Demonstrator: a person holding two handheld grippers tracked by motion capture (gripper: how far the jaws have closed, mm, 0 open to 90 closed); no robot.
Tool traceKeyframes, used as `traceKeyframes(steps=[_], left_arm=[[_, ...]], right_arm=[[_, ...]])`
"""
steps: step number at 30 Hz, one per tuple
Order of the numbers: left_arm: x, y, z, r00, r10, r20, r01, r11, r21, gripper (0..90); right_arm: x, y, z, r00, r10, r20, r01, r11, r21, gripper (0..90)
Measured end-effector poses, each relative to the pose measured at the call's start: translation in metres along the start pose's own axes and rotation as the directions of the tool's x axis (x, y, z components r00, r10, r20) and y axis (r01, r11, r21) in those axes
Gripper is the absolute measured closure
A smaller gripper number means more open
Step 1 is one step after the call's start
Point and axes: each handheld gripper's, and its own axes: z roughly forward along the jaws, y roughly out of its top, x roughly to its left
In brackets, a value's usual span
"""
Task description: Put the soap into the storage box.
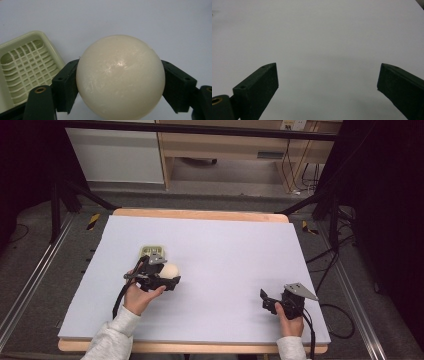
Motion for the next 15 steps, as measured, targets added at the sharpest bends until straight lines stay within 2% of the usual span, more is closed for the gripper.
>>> traceKeyframes(steps=[12, 15], left_arm=[[0.023, 0.003, -0.008, 0.9985, -0.049, -0.024, 0.048, 0.9987, -0.015, 23.9], [0.028, 0.005, -0.008, 0.9981, -0.051, -0.035, 0.05, 0.9986, -0.016, 23.9]], right_arm=[[0.0, 0.0, 0.0, 1.0, -0.001, -0.002, 0.001, 1.0, 0.003, 4.0], [0.0, 0.0, 0.0, 1.0, 0.001, -0.001, -0.001, 1.0, 0.005, 4.0]])
